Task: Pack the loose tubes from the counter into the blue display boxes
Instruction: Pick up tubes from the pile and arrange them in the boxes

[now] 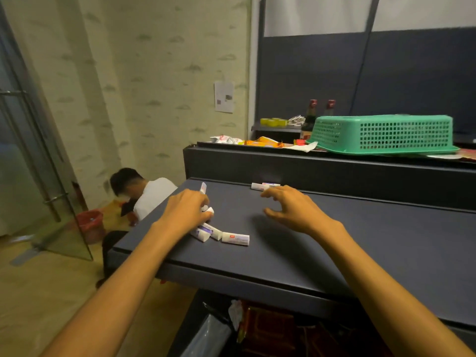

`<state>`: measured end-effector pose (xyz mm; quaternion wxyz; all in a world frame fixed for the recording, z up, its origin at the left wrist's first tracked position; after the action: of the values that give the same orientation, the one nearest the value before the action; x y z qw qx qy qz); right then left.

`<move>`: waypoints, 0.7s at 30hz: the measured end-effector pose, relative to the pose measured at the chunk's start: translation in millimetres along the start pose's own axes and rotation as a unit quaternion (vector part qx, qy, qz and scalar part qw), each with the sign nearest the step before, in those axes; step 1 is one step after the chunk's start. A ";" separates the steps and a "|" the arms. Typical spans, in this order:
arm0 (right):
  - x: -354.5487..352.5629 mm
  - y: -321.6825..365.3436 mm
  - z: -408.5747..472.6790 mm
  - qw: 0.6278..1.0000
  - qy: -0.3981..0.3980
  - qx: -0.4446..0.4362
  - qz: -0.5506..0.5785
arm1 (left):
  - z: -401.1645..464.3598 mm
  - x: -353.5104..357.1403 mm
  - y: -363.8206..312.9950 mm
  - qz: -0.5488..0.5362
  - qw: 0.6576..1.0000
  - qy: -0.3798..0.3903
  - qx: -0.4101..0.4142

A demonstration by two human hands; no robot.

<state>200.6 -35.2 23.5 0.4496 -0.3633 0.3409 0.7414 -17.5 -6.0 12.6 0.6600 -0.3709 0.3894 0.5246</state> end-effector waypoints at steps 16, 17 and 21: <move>-4.4 -60.6 34.4 0.999 -0.022 0.025 0.000 | 34.8 30.6 -24.5 0.097 0.989 0.103 0.032; -4.8 -61.3 35.4 0.999 -0.024 0.023 0.003 | 33.9 29.3 -23.1 0.101 0.989 0.109 0.030; -6.1 -61.8 38.8 0.999 -0.026 0.024 0.012 | 32.4 22.3 -17.1 0.116 0.987 0.113 0.018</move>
<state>250.1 16.9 37.1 0.4580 -0.3286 0.3512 0.7476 6.6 29.1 7.5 0.5529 -0.3688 0.5112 0.5450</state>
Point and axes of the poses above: each hand's wrist, its own z-axis towards the middle knuckle, its own x-axis out of the palm, y = z × x, the point moved 8 cm from there along z, towards the middle knuckle, and after that the axes turned 13 degrees about -y, right-handed, at the moved point
